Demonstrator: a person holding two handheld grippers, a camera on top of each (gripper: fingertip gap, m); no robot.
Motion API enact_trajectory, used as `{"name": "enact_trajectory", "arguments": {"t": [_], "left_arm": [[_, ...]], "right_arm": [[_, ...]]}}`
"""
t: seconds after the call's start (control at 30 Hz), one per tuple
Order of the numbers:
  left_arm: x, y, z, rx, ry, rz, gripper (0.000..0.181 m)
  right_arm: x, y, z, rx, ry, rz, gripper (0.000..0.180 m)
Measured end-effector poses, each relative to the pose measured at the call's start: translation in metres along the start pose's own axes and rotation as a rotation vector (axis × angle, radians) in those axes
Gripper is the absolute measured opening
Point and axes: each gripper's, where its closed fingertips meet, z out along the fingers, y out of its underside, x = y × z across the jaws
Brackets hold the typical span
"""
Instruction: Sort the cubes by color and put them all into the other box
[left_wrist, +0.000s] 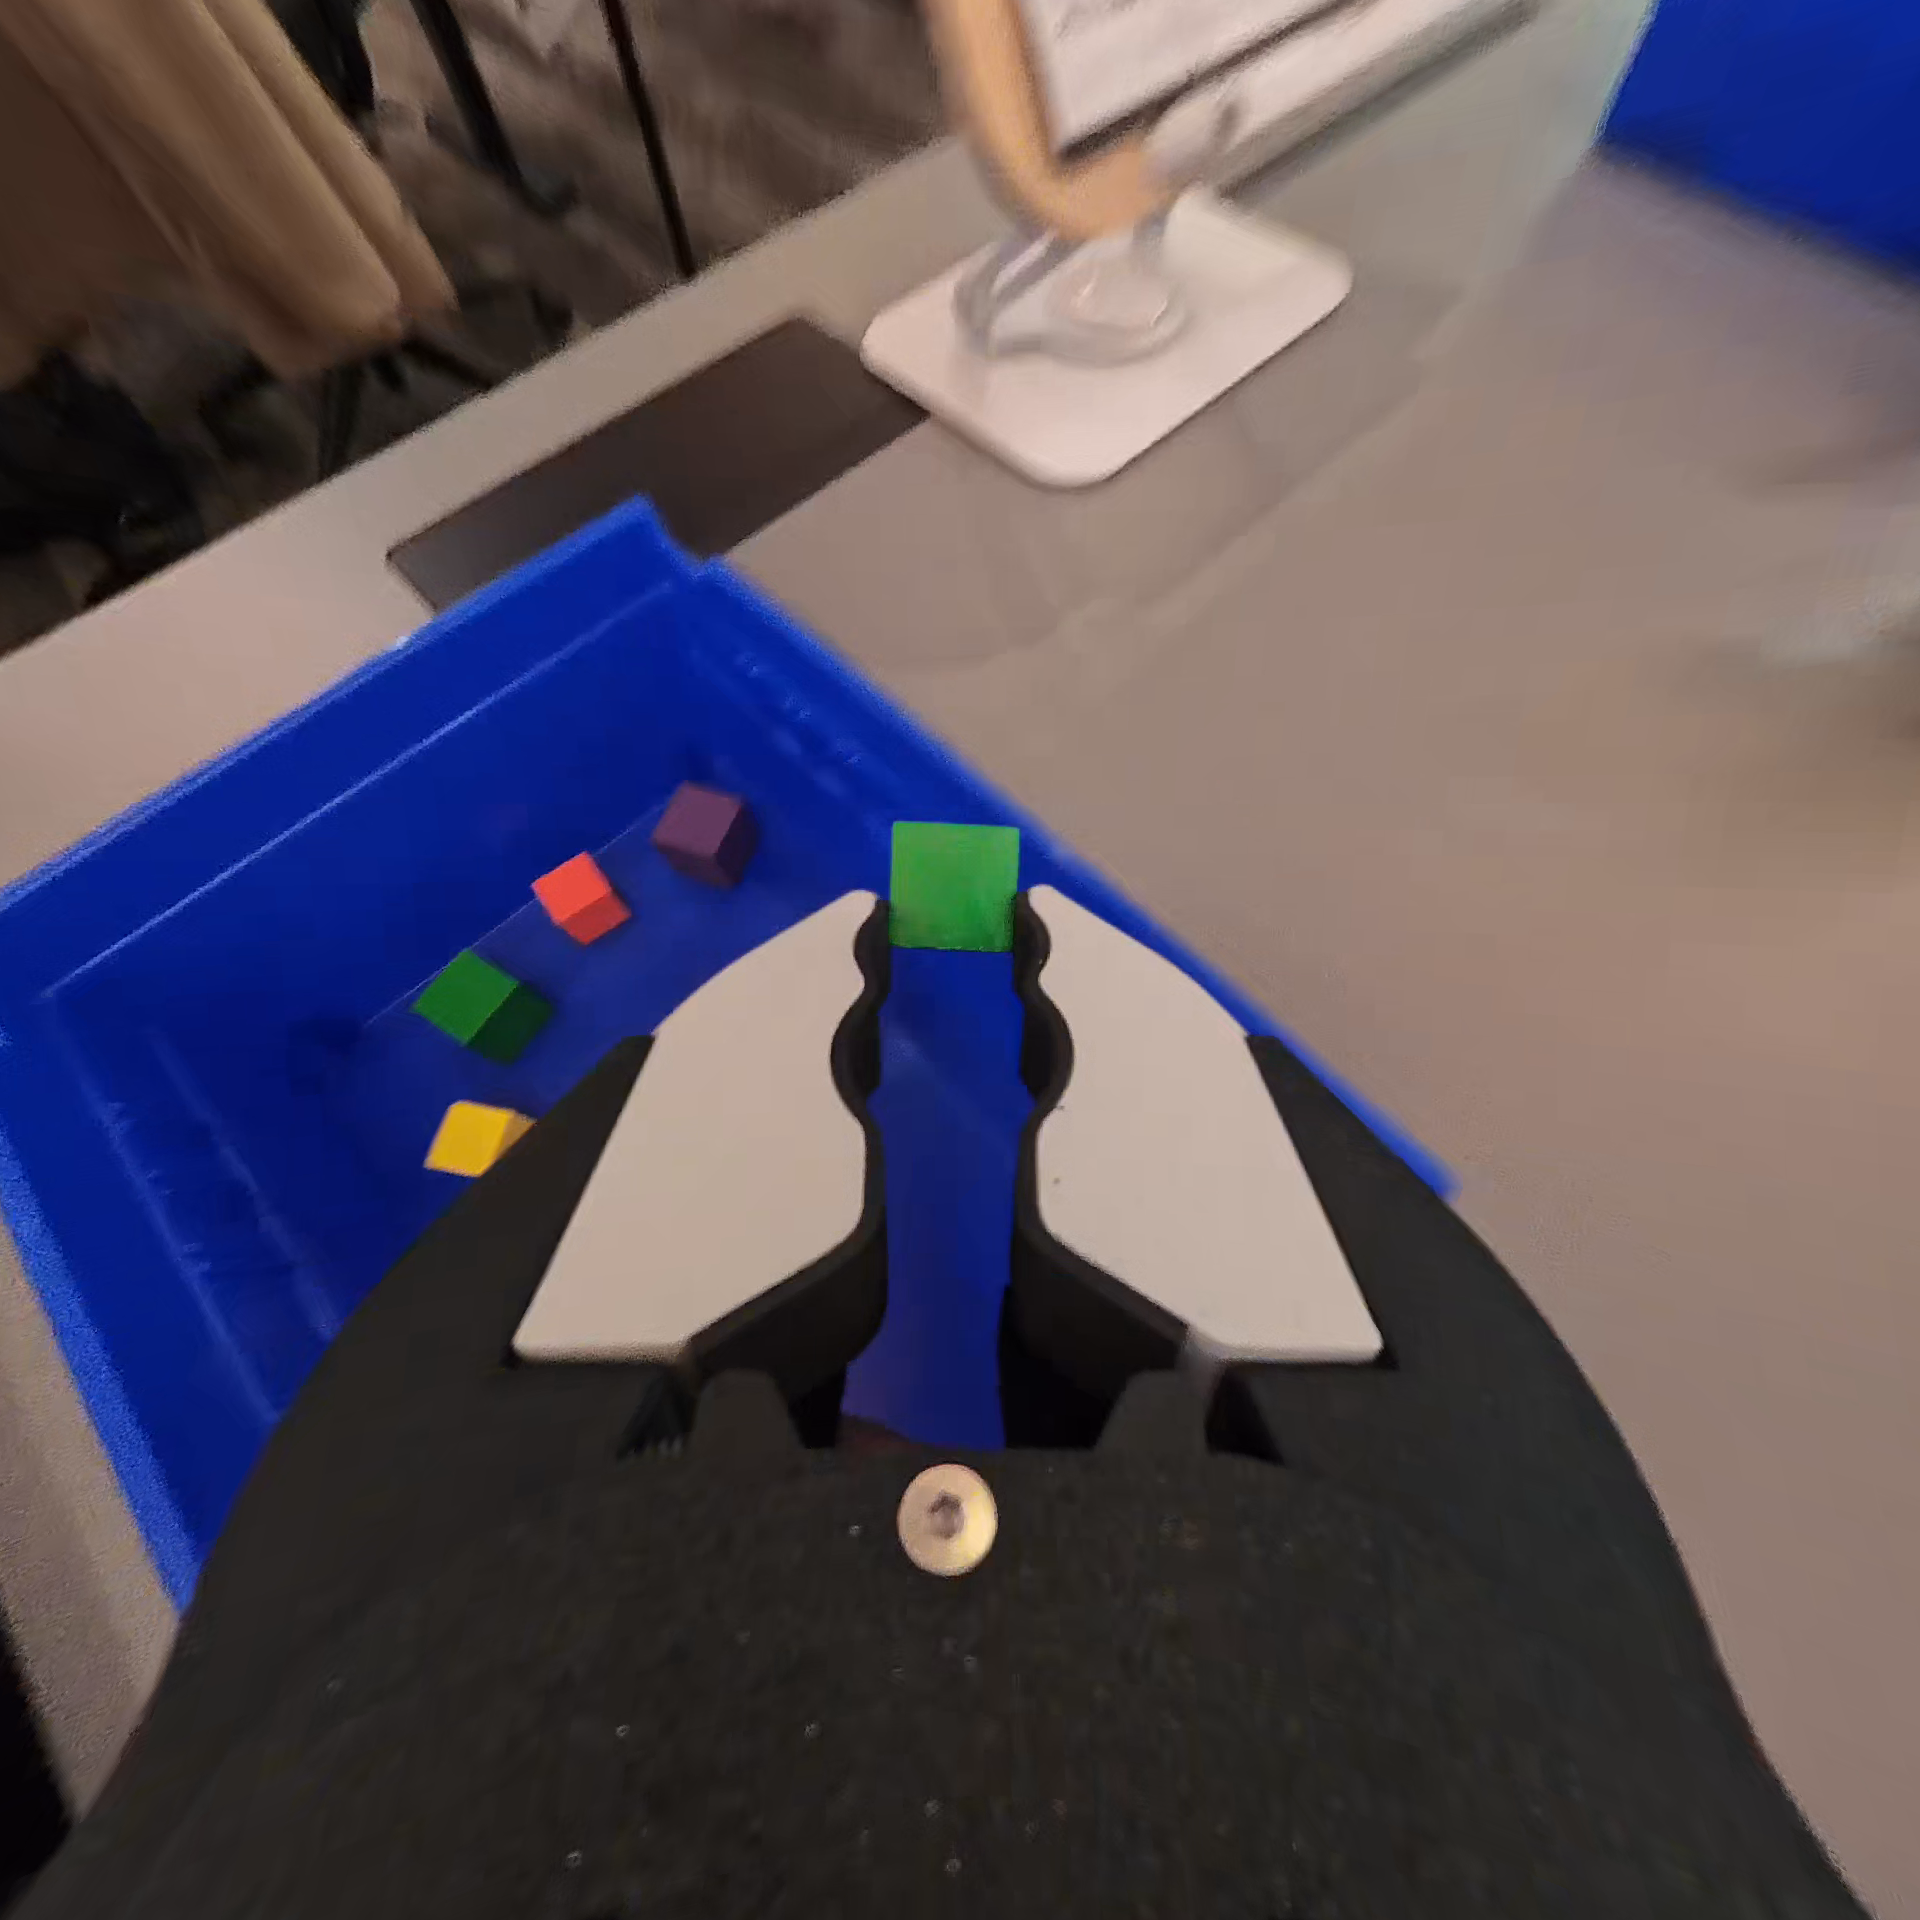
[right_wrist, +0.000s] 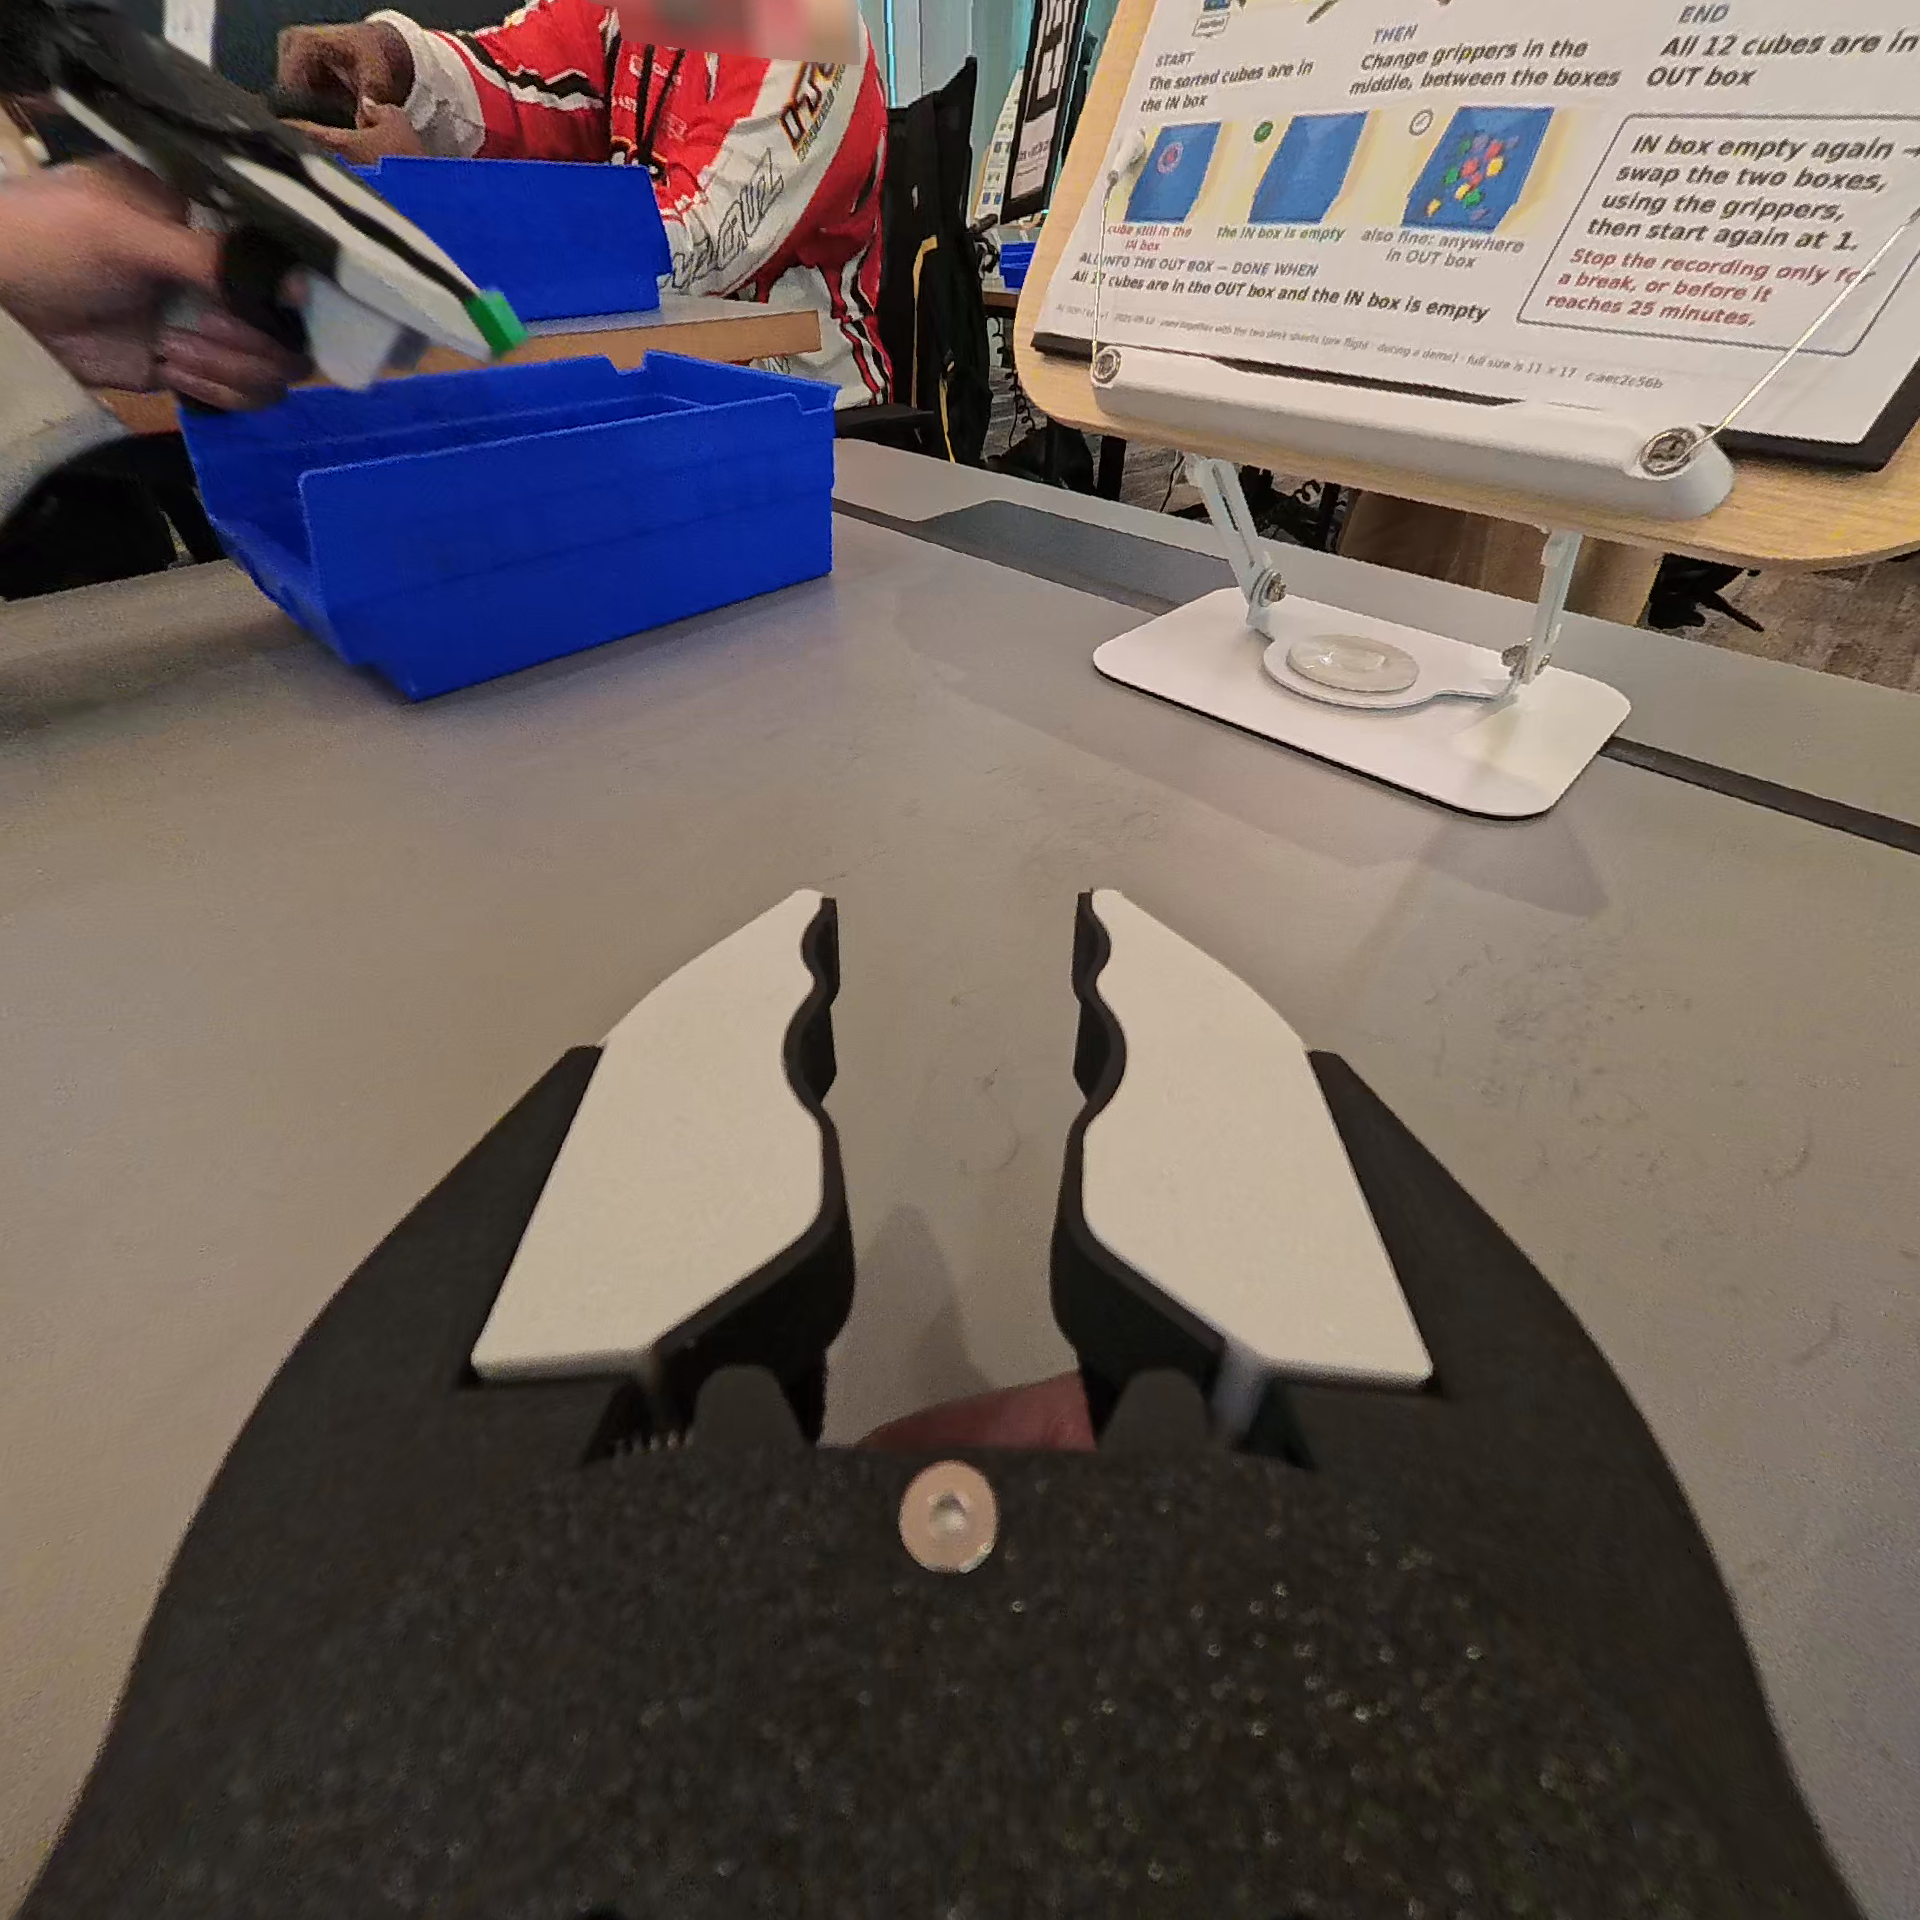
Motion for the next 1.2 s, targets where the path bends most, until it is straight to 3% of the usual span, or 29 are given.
{"name": "enact_trajectory", "arguments": {"t": [0.13, 0.33, 0.53, 0.8, 1.07, 1.2], "left_arm": [[0.063, -0.02, -0.017, 0.142, 0.05, 0.029, 0.022], [0.143, -0.042, -0.002, 0.222, 0.162, 0.077, 0.022], [0.223, -0.097, 0.022, 0.342, 0.549, -0.114, 0.022], [0.307, -0.135, 0.08, 0.256, 1.026, -0.456, 0.022], [0.347, -0.132, 0.104, 0.164, 1.225, -0.58, 0.022], [0.353, -0.128, 0.109, 0.13, 1.254, -0.608, 0.022]], "right_arm": [[0.0, -0.003, -0.005, 0.012, -0.013, 0.008, 0.042], [-0.001, -0.004, -0.008, 0.019, -0.032, 0.015, 0.041], [-0.015, -0.023, -0.007, 0.053, -0.125, -0.106, 0.042], [-0.039, -0.081, 0.001, 0.214, -0.18, -0.647, 0.041], [-0.038, -0.08, 0.011, 0.231, -0.129, -0.78, 0.04], [-0.036, -0.073, 0.014, 0.213, -0.128, -0.781, 0.025]]}}
